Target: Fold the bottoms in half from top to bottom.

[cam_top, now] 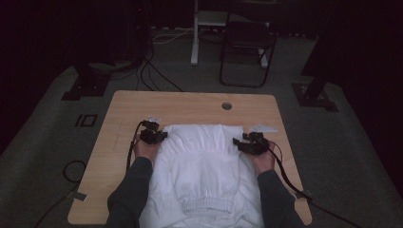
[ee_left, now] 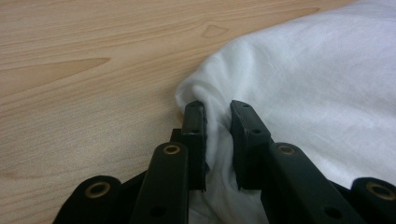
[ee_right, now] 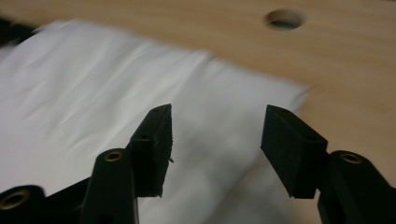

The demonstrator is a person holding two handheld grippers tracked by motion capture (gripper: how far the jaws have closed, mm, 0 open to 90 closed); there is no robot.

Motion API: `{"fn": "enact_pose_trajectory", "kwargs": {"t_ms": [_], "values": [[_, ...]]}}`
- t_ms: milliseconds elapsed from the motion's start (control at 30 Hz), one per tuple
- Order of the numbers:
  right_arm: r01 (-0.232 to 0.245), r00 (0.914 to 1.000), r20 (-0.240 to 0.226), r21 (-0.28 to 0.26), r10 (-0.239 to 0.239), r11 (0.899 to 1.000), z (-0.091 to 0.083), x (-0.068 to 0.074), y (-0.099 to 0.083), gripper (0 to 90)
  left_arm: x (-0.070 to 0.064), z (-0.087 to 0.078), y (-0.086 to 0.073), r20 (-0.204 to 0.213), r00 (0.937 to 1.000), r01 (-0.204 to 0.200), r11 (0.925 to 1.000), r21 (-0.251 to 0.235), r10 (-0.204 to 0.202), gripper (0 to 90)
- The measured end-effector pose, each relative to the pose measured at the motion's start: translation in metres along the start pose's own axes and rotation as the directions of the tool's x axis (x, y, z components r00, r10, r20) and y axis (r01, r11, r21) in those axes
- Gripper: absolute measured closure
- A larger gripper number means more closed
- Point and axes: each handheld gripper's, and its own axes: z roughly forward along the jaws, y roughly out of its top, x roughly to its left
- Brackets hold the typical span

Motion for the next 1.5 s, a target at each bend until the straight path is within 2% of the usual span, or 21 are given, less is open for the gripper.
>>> {"fn": "enact_pose_trajectory", "kwargs": {"t_ms": [133, 233, 367, 467, 633, 767, 867, 900, 933, 967, 1000, 1033, 1100, 1167, 1200, 1267, 1300, 1367, 1400, 1433, 1500], "values": [[-0.097, 0.9947, 0.036, 0.029, 0.096, 0.995, 0.024, -0.032, 0.020, 38.7, -0.001, 0.002, 0.001, 0.020, 0.9998, -0.001, 1.0000, -0.006, 0.001, 67.1], [-0.191, 0.9812, 0.034, 0.024, 0.190, 0.981, 0.042, -0.050, 0.022, 38.7, 0.002, 0.004, 0.004, 0.044, 0.9988, 0.023, 0.9996, -0.015, -0.022, 56.0], [-0.272, 0.9623, 0.022, 0.078, 0.271, 0.959, 0.064, -0.063, 0.016, 37.2, 0.007, 0.005, 0.006, 0.063, 0.9957, 0.069, 0.9973, -0.022, -0.068, 45.3], [-0.275, 0.9611, -0.007, 0.085, 0.276, 0.958, 0.072, -0.062, 0.014, 37.2, 0.008, 0.006, 0.005, 0.073, 0.9948, 0.074, 0.9970, -0.026, -0.072, 43.9], [-0.218, 0.9741, -0.028, 0.141, 0.224, 0.966, 0.080, -0.052, 0.013, 38.0, 0.010, 0.006, 0.006, 0.093, 0.9928, 0.078, 0.9968, -0.018, -0.076, 43.9], [-0.226, 0.9715, -0.039, 0.152, 0.234, 0.962, 0.080, -0.050, 0.014, 46.7, 0.010, 0.006, 0.008, 0.108, 0.9916, 0.072, 0.9974, -0.007, -0.071, 46.7], [-0.225, 0.9677, -0.074, 0.174, 0.241, 0.959, 0.080, -0.050, 0.013, 61.0, 0.007, 0.007, 0.008, 0.118, 0.9913, 0.059, 0.9983, 0.000, -0.058, 57.5], [-0.222, 0.9672, -0.083, 0.183, 0.240, 0.958, 0.080, -0.049, 0.013, 67.0, 0.006, 0.007, 0.009, 0.103, 0.9932, 0.052, 0.9986, 0.012, -0.053, 64.9], [-0.208, 0.9716, -0.073, 0.193, 0.225, 0.959, 0.080, -0.048, 0.013, 75.5, 0.006, 0.007, 0.009, 0.100, 0.9938, 0.046, 0.9986, 0.024, -0.049, 75.4], [-0.208, 0.9716, -0.073, 0.193, 0.225, 0.959, 0.080, -0.048, 0.013, 75.5, 0.006, 0.007, 0.009, 0.100, 0.9938, 0.046, 0.9986, 0.024, -0.049, 79.7], [-0.206, 0.9716, -0.074, 0.196, 0.224, 0.959, 0.079, -0.048, 0.013, 80.8, 0.007, 0.004, 0.009, 0.108, 0.9925, 0.054, 0.9983, 0.023, -0.056, 79.7], [-0.207, 0.9712, -0.082, 0.179, 0.224, 0.962, 0.076, -0.047, 0.013, 83.8, 0.008, 0.001, 0.010, 0.105, 0.9928, 0.056, 0.9984, 0.013, -0.057, 85.1], [-0.189, 0.9756, -0.084, 0.148, 0.203, 0.971, 0.069, -0.047, 0.017, 84.5, 0.012, -0.009, 0.013, 0.117, 0.9904, 0.078, 0.9964, -0.034, -0.074, 86.3], [-0.185, 0.9757, -0.105, 0.077, 0.192, 0.980, 0.053, -0.051, 0.030, 84.9, 0.018, -0.023, 0.018, 0.149, 0.9839, 0.114, 0.9886, -0.099, -0.098, 86.8], [-0.185, 0.9757, -0.105, 0.077, 0.192, 0.980, 0.053, -0.051, 0.030, 84.9, 0.020, -0.031, 0.021, 0.156, 0.9827, 0.119, 0.9852, -0.123, -0.099, 86.8], [-0.177, 0.9763, -0.128, -0.010, 0.175, 0.984, 0.033, -0.053, 0.046, 85.0, 0.022, -0.046, 0.028, 0.161, 0.9822, 0.126, 0.9750, -0.183, -0.096, 86.9], [-0.177, 0.9763, -0.128, -0.010, 0.175, 0.984, 0.033, -0.053, 0.046, 85.0, 0.023, -0.053, 0.032, 0.171, 0.9800, 0.138, 0.9662, -0.218, -0.101, 86.9], [-0.196, 0.9694, -0.169, -0.096, 0.178, 0.976, 0.020, -0.054, 0.056, 85.0, 0.024, -0.066, 0.038, 0.180, 0.9788, 0.144, 0.9515, -0.272, -0.097, 86.8], [-0.184, 0.9716, -0.173, -0.122, 0.162, 0.975, 0.015, -0.052, 0.061, 85.0, 0.023, -0.071, 0.039, 0.179, 0.9800, 0.137, 0.9481, -0.287, -0.088, 86.8], [-0.166, 0.9737, -0.179, -0.134, 0.141, 0.977, 0.012, -0.049, 0.065, 85.0, 0.022, -0.075, 0.040, 0.177, 0.9810, 0.131, 0.9465, -0.295, -0.080, 86.8], [-0.118, 0.9808, -0.170, -0.128, 0.096, 0.985, 0.008, -0.044, 0.067, 84.9, 0.021, -0.080, 0.038, 0.172, 0.9834, 0.106, 0.9497, -0.295, -0.057, 86.7]]}}
